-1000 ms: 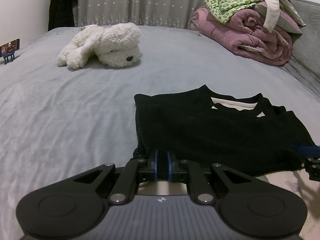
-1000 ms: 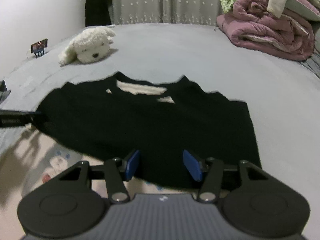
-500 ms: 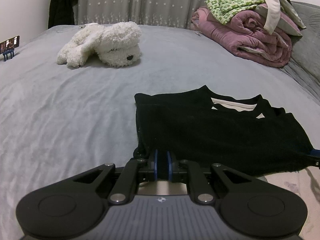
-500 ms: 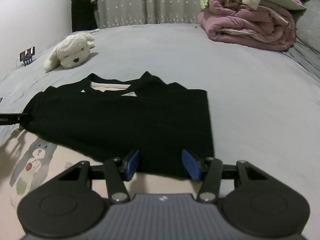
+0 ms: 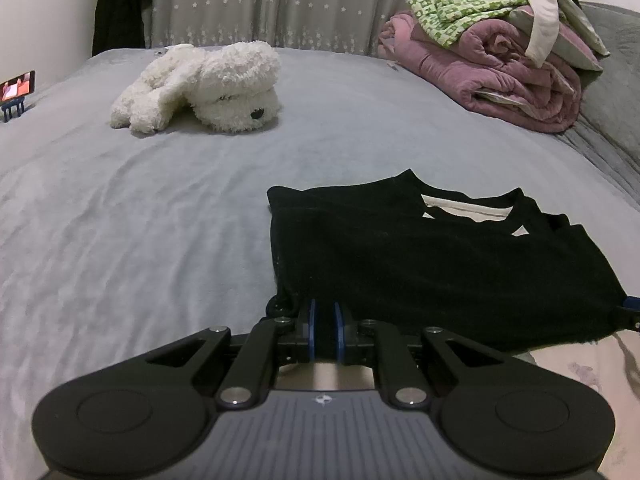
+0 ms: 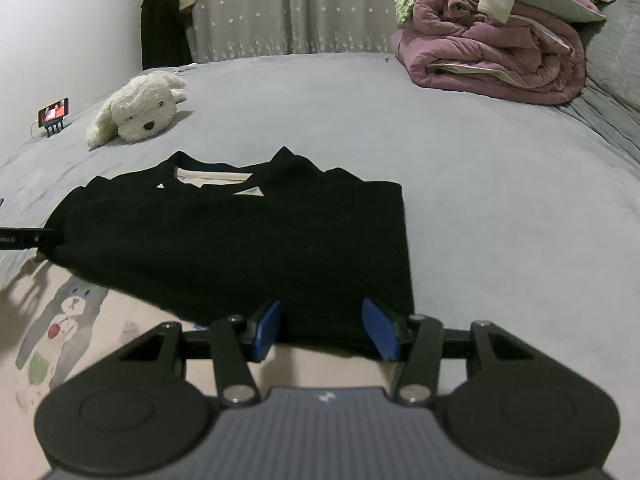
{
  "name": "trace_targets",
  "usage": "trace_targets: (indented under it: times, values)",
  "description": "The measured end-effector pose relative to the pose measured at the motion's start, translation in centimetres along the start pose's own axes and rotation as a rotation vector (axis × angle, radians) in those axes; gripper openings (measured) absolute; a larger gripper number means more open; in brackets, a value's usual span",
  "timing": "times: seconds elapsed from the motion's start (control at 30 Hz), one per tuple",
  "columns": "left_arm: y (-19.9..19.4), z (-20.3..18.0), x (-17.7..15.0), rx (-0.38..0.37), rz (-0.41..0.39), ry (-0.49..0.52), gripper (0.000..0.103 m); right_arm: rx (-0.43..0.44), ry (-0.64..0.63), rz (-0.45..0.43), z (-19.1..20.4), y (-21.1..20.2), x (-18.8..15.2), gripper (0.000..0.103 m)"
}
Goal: Fold clothes
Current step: 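Open the right gripper while the left gripper keeps holding the shirt edge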
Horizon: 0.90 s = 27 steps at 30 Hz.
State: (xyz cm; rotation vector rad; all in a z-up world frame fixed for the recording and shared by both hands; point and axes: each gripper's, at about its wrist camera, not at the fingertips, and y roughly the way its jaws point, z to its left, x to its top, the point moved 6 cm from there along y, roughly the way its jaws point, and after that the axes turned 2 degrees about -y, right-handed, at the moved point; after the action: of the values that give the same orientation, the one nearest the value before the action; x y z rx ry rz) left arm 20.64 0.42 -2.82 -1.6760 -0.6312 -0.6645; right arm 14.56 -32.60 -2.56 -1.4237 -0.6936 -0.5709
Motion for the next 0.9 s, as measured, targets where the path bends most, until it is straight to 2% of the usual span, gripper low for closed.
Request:
trace_targets:
  times: [0.17,0.33,0.43,0.57,0.9]
  values:
    - [-0.1,-0.1,-0.1,0.002,0.0,0.013,0.011,-0.065,-0.005,0.012,-0.9,-0.3,-0.1,0.051]
    - [-0.5,0.1,0.3,-0.013,0.006,-0.016,0.011,-0.035,0.072,0.027,-2.0,0.4,-0.4,0.052]
    - [-1.0,0.1,0.6,-0.019,-0.004,-0.027,0.011,-0.028,0.08,0.002,-2.0,-0.5,0.1,0.051]
    - [-0.8,0.3,0.4,-0.024,-0.002,-0.04,0.011,-0.024,0.078,0.011,-1.9,-0.2,-0.2,0.042]
    - [-0.2,1.1,-0.2,-0.04,0.012,-0.055,0.011,-0.053,0.084,0.009,-1.8,1.1,-1.0,0.045]
